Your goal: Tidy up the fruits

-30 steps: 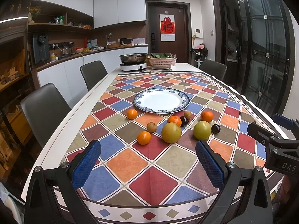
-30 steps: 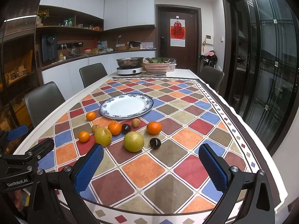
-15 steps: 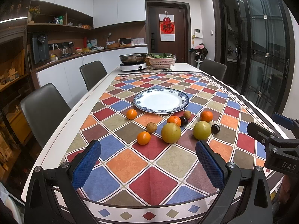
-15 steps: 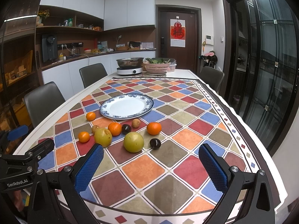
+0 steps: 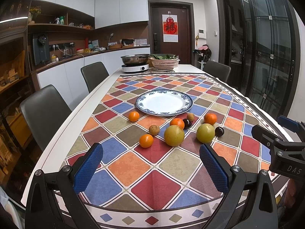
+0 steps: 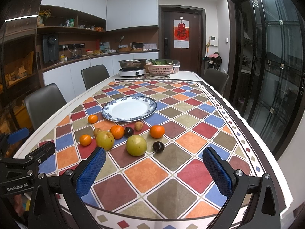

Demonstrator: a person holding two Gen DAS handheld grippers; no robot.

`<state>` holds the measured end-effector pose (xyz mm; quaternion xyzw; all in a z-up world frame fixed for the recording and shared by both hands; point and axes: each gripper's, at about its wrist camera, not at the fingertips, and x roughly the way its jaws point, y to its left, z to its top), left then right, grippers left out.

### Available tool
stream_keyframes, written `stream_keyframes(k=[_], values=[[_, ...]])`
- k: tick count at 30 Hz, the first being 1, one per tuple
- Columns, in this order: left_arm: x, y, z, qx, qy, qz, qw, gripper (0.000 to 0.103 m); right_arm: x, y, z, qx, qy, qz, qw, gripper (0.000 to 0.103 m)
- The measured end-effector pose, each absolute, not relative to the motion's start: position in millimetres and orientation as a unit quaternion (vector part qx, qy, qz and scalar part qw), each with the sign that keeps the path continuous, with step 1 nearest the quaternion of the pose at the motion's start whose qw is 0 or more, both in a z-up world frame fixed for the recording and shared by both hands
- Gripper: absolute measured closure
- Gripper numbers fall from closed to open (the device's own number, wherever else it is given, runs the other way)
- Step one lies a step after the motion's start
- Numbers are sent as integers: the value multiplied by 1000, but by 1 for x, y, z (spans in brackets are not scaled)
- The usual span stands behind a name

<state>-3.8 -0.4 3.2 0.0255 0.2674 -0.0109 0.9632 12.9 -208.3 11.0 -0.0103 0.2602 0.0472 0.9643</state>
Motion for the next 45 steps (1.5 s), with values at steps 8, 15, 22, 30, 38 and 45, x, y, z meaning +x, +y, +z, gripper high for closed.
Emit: stream_keyframes(k=[8, 15, 22, 30, 38, 45], values=[[-4, -1, 3, 25, 268, -11, 963, 0, 13, -207, 10, -11, 261, 47, 964, 1], [-7, -4, 4, 29, 270, -13, 962, 0, 14, -206, 10, -12, 263, 47, 963, 1], [6, -11, -1, 48, 276, -20, 960, 0, 21, -207, 8, -21, 264, 47, 963, 1], [23, -22, 2, 88, 262, -46, 960, 4, 42, -207, 3, -38, 280, 53, 958, 1], [50, -19, -10, 86, 291, -75, 950, 17, 60, -191, -8, -74, 292, 89, 949, 2], [69, -22, -20, 91, 312, -105, 940, 24, 79, -178, -22, -93, 320, 125, 934, 12]])
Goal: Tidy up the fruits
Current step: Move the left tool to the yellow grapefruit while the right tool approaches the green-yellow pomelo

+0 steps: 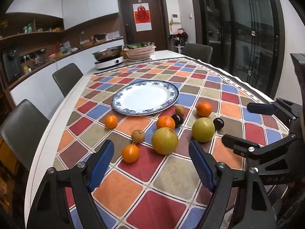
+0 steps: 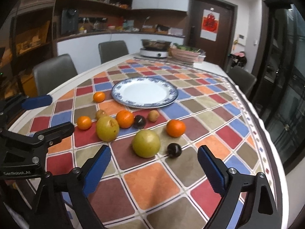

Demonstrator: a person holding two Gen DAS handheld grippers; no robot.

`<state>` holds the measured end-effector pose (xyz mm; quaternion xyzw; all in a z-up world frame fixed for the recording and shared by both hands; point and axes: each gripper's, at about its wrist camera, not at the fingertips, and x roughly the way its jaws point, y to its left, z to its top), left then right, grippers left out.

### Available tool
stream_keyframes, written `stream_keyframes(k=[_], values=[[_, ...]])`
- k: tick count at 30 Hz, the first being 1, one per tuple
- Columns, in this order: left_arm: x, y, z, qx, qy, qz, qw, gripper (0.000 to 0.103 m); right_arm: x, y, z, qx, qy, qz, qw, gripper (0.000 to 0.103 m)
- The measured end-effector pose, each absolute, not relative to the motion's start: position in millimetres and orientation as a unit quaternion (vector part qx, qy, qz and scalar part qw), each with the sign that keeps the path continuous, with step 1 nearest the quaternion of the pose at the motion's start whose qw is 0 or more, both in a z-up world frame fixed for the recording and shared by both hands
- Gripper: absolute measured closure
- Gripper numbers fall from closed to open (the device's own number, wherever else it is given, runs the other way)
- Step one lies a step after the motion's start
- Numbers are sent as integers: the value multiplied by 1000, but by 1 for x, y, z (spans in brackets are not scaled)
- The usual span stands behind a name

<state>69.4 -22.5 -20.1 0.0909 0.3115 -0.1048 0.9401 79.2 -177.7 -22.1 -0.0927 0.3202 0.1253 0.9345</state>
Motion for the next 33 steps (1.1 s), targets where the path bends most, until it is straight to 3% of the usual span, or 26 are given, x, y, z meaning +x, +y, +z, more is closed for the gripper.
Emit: stream_keyframes(k=[15, 23, 25, 33], values=[[110, -40, -50, 120, 359, -166, 910, 37, 119, -175, -51, -113, 389, 175, 897, 42], [126, -43, -64, 124, 379, -176, 900, 37, 129, -171, -57, -150, 386, 198, 888, 43], [129, -43, -66, 123, 381, -176, 900, 38, 132, -169, -58, -152, 387, 202, 887, 48], [143, -43, -74, 110, 402, -182, 890, 43, 144, -164, -64, -152, 397, 224, 877, 53]])
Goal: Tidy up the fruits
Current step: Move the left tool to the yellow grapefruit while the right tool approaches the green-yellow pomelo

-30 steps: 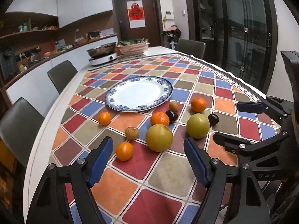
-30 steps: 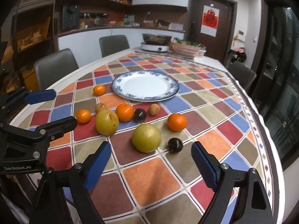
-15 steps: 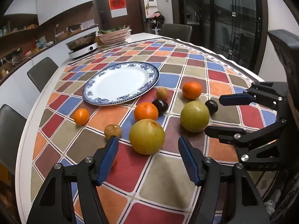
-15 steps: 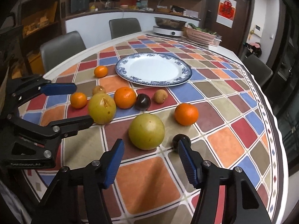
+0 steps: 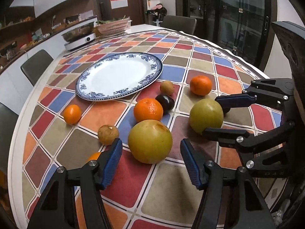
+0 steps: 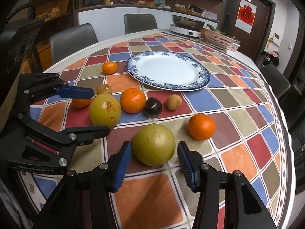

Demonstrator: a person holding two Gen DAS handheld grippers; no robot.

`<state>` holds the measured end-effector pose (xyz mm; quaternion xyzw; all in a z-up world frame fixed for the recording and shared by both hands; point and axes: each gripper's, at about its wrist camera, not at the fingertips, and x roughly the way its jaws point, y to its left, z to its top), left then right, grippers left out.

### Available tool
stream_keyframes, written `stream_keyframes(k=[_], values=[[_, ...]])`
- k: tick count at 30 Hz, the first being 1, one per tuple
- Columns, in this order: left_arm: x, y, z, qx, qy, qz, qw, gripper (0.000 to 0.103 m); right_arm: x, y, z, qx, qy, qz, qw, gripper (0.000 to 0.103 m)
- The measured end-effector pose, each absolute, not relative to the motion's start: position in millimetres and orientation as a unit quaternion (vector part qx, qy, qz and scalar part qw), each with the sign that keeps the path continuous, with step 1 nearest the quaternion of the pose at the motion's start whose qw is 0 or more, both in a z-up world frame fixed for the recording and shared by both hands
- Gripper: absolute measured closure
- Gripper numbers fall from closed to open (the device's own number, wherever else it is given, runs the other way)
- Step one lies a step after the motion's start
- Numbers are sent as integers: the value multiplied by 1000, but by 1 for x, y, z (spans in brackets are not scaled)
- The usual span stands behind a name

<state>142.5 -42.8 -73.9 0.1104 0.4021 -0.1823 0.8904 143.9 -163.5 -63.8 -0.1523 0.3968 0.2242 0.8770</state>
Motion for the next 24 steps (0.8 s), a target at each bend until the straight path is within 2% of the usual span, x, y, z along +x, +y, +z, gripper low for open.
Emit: stream_keyframes(k=[5, 10, 24], values=[[149, -43, -77, 92, 412, -186, 887, 44, 149, -163, -67, -151, 405, 228, 873, 53], [152, -41, -79, 89, 415, -176, 888, 53, 150, -162, -67, -151, 405, 230, 872, 53], [149, -36, -77, 60, 429, -171, 885, 54, 158, -162, -72, -128, 414, 232, 871, 52]])
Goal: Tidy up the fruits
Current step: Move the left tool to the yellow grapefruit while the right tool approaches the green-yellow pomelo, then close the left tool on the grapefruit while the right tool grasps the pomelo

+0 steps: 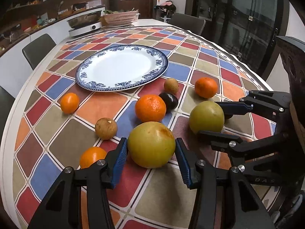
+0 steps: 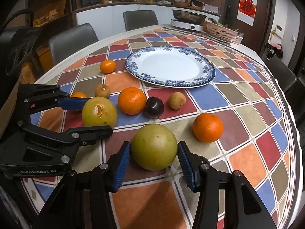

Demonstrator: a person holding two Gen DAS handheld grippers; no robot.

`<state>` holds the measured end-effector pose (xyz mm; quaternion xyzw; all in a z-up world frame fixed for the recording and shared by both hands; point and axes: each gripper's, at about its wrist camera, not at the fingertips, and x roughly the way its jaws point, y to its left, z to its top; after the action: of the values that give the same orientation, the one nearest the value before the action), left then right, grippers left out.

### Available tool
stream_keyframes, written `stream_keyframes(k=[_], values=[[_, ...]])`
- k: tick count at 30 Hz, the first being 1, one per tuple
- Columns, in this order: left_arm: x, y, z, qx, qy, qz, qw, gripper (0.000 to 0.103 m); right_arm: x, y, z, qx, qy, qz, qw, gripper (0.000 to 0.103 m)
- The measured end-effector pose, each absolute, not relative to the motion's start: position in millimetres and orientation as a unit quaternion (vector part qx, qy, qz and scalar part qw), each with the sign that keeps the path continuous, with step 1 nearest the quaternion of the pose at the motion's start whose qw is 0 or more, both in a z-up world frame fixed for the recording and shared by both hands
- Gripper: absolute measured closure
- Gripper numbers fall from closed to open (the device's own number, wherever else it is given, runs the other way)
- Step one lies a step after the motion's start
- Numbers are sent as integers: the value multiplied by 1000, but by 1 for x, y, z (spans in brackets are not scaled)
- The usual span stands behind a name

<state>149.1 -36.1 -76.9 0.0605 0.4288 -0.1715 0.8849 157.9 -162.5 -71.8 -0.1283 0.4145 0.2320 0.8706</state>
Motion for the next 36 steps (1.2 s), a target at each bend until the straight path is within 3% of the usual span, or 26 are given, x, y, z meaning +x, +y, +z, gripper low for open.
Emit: stream_keyframes(k=[20, 36], values=[[154, -22, -37, 44, 401, -133, 905, 54, 168, -169, -35, -72, 389, 219, 892, 52], [220, -19, 12, 57, 364, -134, 920, 54, 238, -164, 15, -92, 357, 221, 903, 52]])
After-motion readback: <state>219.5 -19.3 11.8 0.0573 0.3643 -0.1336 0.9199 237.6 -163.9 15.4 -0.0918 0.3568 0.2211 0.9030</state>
